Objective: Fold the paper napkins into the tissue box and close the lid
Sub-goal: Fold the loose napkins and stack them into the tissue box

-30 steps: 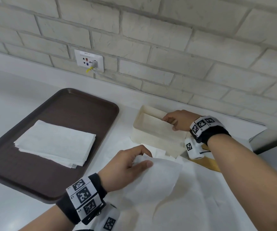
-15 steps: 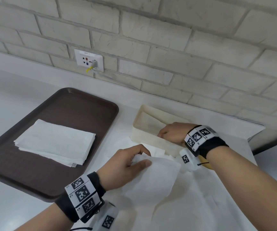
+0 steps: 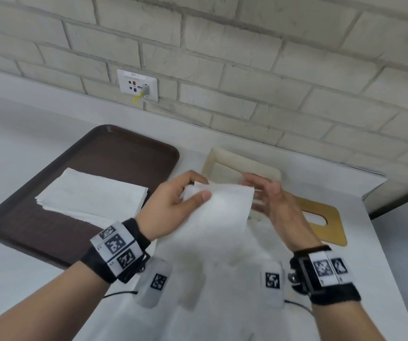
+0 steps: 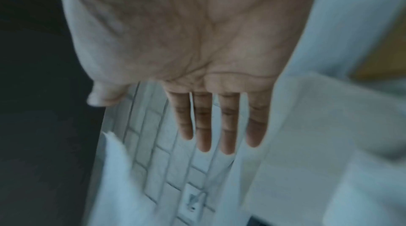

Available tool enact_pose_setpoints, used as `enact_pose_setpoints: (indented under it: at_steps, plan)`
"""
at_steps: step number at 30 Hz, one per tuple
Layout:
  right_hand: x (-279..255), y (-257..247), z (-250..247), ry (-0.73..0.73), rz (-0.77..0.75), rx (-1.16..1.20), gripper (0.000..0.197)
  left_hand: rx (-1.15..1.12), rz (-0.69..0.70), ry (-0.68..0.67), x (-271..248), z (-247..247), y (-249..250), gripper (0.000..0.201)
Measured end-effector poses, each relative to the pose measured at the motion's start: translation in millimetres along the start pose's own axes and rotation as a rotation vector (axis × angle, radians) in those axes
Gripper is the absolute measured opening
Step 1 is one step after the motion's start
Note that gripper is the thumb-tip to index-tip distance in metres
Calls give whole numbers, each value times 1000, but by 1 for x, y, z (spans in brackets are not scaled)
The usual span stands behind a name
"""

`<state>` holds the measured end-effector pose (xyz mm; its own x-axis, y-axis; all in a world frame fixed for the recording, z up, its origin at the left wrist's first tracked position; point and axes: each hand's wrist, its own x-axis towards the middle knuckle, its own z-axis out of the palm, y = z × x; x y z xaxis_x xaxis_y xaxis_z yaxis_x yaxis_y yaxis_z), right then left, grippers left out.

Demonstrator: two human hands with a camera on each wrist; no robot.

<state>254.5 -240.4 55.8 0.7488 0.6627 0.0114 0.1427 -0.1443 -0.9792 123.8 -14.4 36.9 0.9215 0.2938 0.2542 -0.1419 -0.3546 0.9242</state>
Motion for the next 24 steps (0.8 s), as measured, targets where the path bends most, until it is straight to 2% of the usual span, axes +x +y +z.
enact_pose_setpoints:
  at_steps: [2,4,9,13,16,19,21,22,24]
  plan:
    - [-21,6,21,-67,30,182,83,-41,13,24,8,-3,3,15]
    - [-34,10,44,-43,59,223,72,-77,23,14,12,-1,7,13]
    - [-57,9,79,265,108,157,29,-184,41,7,12,8,14,21]
    - [-72,5,85,336,85,210,31,-222,-1,-35,5,14,17,27]
    - [-81,3,90,374,86,160,28,-243,-16,-67,-3,16,20,31]
    - [-91,5,90,461,77,135,24,-235,-79,-81,-10,17,15,51]
    - [-98,5,91,516,56,151,22,-285,-173,-126,-16,18,13,60]
    - [-102,4,91,539,43,167,21,-297,-233,-164,-18,17,12,58]
    - [-108,4,90,566,32,182,20,-272,-332,-308,-27,16,13,38]
